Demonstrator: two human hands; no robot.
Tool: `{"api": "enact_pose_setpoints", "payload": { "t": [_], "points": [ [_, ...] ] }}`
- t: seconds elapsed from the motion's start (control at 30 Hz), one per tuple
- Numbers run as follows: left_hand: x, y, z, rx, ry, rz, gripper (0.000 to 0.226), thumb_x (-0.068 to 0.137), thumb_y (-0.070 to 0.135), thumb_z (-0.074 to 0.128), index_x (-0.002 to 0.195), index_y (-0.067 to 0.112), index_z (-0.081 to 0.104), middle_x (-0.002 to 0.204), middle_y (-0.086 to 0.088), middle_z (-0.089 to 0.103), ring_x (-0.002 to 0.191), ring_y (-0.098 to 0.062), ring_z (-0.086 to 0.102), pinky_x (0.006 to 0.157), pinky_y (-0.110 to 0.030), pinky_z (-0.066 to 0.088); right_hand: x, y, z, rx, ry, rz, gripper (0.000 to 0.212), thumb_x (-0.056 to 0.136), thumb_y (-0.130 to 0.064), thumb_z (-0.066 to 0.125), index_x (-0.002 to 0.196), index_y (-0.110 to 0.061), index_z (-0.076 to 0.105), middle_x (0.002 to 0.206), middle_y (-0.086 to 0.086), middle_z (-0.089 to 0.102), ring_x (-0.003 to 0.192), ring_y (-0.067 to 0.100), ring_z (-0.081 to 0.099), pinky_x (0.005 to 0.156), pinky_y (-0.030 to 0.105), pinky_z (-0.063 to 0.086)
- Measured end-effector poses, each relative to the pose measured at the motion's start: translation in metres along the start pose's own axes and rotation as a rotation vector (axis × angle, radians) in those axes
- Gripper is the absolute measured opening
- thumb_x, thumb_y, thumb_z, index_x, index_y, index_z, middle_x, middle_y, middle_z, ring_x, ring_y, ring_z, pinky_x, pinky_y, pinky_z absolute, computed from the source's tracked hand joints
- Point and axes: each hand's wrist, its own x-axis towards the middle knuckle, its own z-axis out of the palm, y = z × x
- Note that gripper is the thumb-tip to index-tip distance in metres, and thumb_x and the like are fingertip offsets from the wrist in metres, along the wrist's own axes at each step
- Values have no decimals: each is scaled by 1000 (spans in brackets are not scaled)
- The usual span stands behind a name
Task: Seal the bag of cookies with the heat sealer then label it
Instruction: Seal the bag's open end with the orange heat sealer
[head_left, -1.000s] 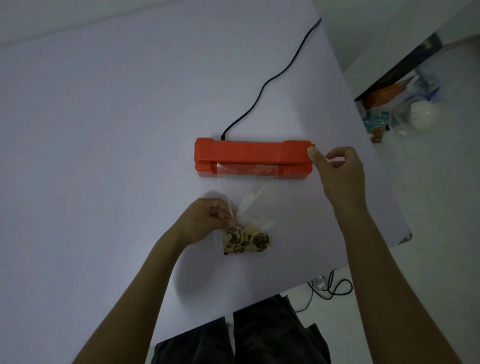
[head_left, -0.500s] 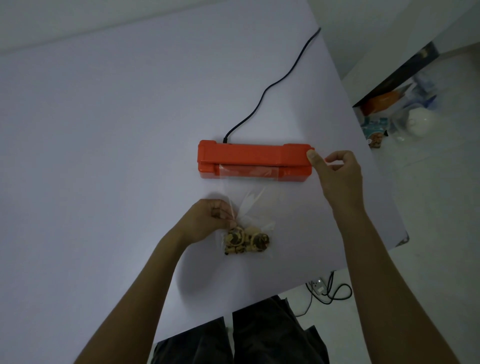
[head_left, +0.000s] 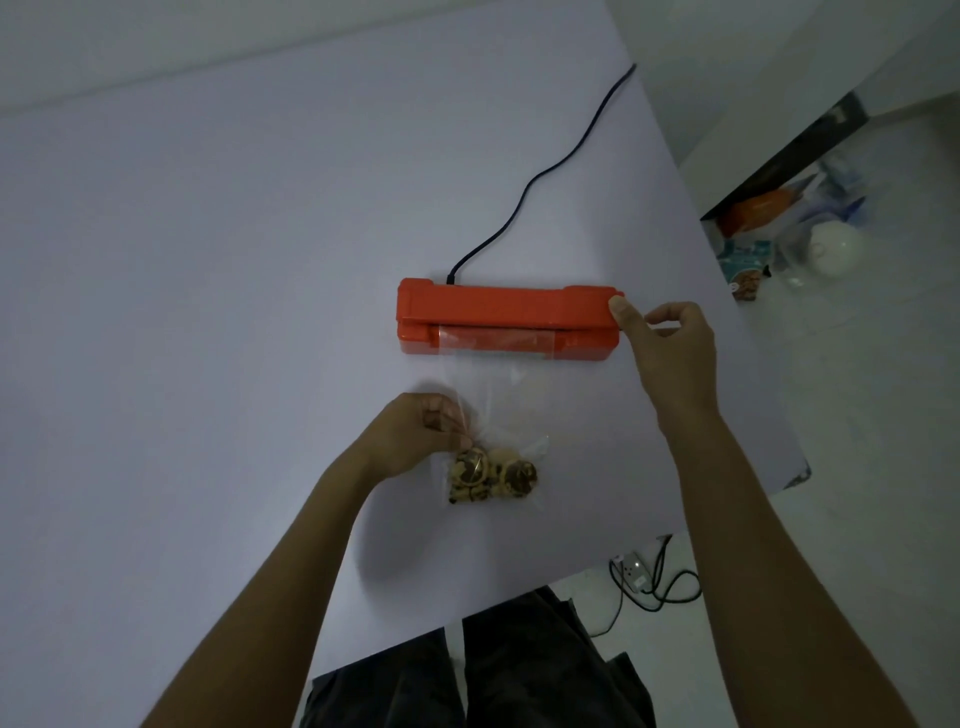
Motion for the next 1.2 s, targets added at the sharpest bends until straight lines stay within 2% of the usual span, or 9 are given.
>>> {"api": "enact_pose_setpoints", "payload": {
  "t": [0.17, 0.23, 0.4, 0.5, 0.63, 0.77, 0.87, 1.0, 1.2],
  "points": [
    [-4, 2, 0, -12, 45, 5, 21, 81, 4, 72, 101, 6, 69, 95, -1, 74, 85, -7, 70, 76, -18, 52, -8, -5, -1, 151, -19, 46, 40, 79, -51, 72, 73, -20, 48, 66, -4, 47, 55, 9, 41, 54, 24, 39],
    [-5, 4, -3, 30, 111, 11, 25, 82, 14, 72, 106, 15, 68, 99, 0, 74, 90, -11, 69, 84, -27, 53, -13, -13, -3, 211, -17, 24, 42, 81, -48, 71, 66, -20, 43, 60, -6, 42, 55, 9, 38, 60, 27, 44],
    [-12, 21, -16, 136, 474, 43, 44, 84, 28, 72, 120, 16, 52, 108, -2, 65, 88, -17, 64, 68, -22, 48, -28, -36, -13, 342, -69, -96, 39, 84, -52, 64, 70, -17, 54, 63, -5, 51, 66, 15, 47, 71, 33, 49],
    [-11, 28, -30, 70, 608, 171, 71, 79, 18, 77, 137, 15, 36, 126, -9, 52, 96, -20, 60, 76, -31, 50, -34, -39, -17, 469, -147, -110, 43, 93, -50, 53, 59, -25, 59, 62, -3, 58, 67, 16, 53, 73, 34, 49],
    [-5, 40, -46, 135, 450, 314, 86, 82, 7, 74, 149, 27, 24, 144, -4, 32, 117, -18, 48, 87, -30, 48, -37, -24, -13, 396, -173, 56, 45, 97, -27, 48, 57, -19, 66, 63, 3, 66, 60, 14, 57, 69, 32, 50],
    [3, 47, -52, 224, 363, 375, 73, 82, -7, 66, 144, 19, 36, 144, -6, 37, 121, -21, 48, 99, -41, 50, -38, 8, 9, 75, -341, 339, 13, 88, -18, 61, 88, -11, 72, 88, 7, 72, 78, 19, 66, 80, 34, 52],
    [7, 51, -58, 281, 367, 398, 70, 80, -7, 69, 140, 16, 42, 142, -7, 44, 122, -24, 51, 98, -34, 49, -41, 17, 26, 94, -387, 320, 21, 87, -19, 65, 107, -13, 70, 94, 1, 69, 93, 21, 64, 91, 39, 51],
    [11, 56, -68, 380, 317, 378, 69, 78, 7, 78, 139, 17, 46, 140, -3, 50, 119, -22, 55, 97, -28, 47, -47, 12, 39, 260, -424, 317, 14, 87, -23, 67, 98, -15, 71, 100, 2, 71, 99, 20, 65, 90, 34, 50],
    [6, 66, -75, 342, 281, 327, 63, 80, 13, 77, 136, 21, 50, 138, -2, 54, 111, -25, 64, 93, -27, 48, -57, 4, 39, 357, -384, 215, 15, 87, -23, 70, 94, -9, 68, 90, 7, 75, 83, 19, 72, 74, 24, 54]
  ]
}}
